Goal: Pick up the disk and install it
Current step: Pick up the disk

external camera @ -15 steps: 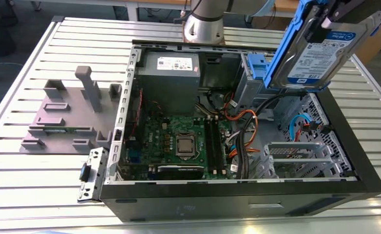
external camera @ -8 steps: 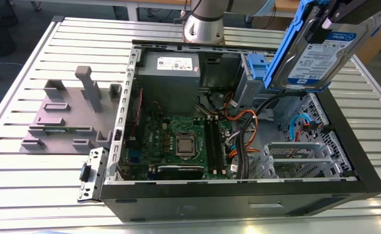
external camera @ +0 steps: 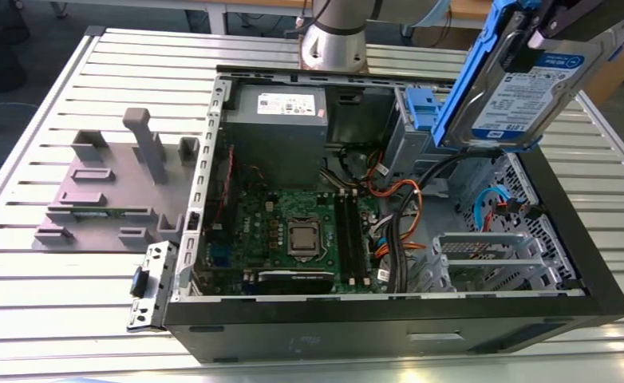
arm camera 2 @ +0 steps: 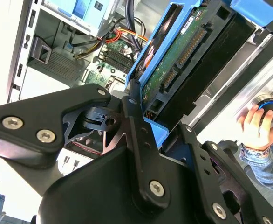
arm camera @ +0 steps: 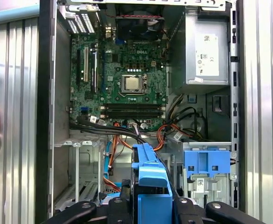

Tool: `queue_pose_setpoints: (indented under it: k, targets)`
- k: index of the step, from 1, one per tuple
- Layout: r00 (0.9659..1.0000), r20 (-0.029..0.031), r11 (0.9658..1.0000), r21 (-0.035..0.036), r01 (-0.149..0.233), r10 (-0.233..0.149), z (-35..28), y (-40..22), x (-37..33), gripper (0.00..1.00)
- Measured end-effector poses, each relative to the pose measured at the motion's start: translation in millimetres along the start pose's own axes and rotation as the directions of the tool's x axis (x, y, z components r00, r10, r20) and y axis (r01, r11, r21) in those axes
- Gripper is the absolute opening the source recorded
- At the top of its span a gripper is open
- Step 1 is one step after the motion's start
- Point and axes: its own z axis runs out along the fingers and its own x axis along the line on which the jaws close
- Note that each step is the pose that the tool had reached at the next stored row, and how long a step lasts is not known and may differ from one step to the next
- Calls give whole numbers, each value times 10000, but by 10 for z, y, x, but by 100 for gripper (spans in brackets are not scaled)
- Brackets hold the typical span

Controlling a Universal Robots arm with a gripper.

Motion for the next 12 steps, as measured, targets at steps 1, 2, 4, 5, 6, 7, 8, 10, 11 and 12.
queue_pose_setpoints:
  k: [1, 2, 4, 5, 6, 7, 8, 10, 11, 12]
  targets:
    - [10000, 0, 10000, 0, 0, 0, 0, 0, 2, 37]
    - [10000, 0, 10000, 0, 0, 0, 0, 0, 4, 37]
    - [10000, 0, 10000, 0, 0, 0, 0, 0, 8, 37]
    - [10000, 0, 10000, 0, 0, 0, 0, 0, 10, 37]
    - [10000, 1, 10000, 0, 0, 0, 0, 0, 12, 37]
    - [10000, 0, 10000, 0, 0, 0, 0, 0, 14, 37]
    - [10000, 0, 10000, 0, 0, 0, 0, 0, 16, 37]
    - [10000, 0, 10000, 0, 0, 0, 0, 0, 20, 37]
    - [10000, 0, 10000, 0, 0, 0, 0, 0, 22, 37]
    - [10000, 0, 10000, 0, 0, 0, 0, 0, 24, 37]
